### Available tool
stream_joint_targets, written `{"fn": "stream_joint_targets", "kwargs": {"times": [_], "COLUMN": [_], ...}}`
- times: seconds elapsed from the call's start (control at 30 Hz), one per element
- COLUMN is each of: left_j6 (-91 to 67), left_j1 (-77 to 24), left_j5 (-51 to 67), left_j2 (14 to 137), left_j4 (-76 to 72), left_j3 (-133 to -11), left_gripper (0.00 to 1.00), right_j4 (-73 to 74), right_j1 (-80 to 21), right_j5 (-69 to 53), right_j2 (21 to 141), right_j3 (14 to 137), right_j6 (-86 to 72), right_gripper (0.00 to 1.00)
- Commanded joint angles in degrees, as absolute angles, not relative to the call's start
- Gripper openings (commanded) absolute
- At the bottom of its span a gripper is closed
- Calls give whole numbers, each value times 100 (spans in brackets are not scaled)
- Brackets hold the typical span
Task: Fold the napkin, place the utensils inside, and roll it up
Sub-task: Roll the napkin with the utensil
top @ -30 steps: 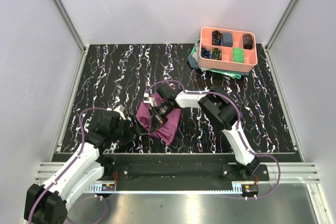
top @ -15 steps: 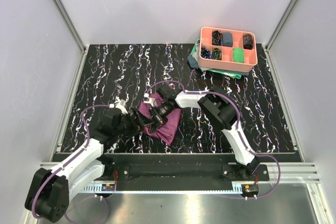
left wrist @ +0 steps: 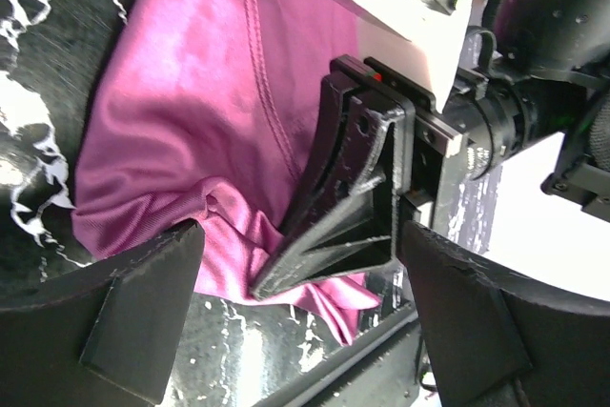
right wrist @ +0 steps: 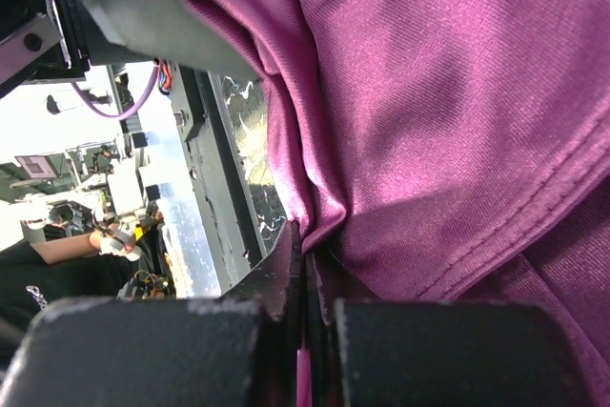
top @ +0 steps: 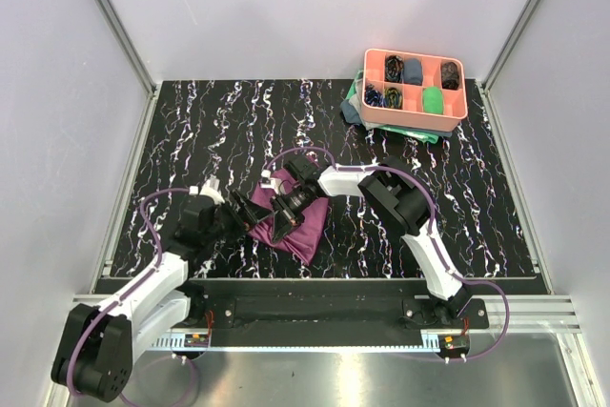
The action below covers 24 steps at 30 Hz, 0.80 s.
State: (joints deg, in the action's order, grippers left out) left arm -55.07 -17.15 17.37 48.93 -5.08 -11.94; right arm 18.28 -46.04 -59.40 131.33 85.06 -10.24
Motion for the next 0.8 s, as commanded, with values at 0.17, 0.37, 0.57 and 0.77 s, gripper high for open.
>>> {"fn": "stream_joint_targets", "kwargs": {"times": [0.17,0.37,0.57,0.77], "left_j6": [-4739,-3886,-3481,-3524], "left_j1": [-1494,-1406,-1406,-1406], "left_j5": [1126,1090,993,1187], "left_j2": [4887,4615,4299,3903], "left_j4": [-555,-19,491,527], "left_j3": [-1256,-1520,-1494,-1196], "left_gripper": [92,94,90,79], "right_j4": [1793,1802,1802,1793], "right_j1": [-4570,-4553,-4562,-4562], "right_j5": [-5968,-6003,-6038,-6082], "right_j2": [13307,13342,13368,13386], "right_j3": [8569,8596,8622,8666], "right_j6": [-1142,-1178,-1204,-1213], "right_gripper": [0,0,0,0]}}
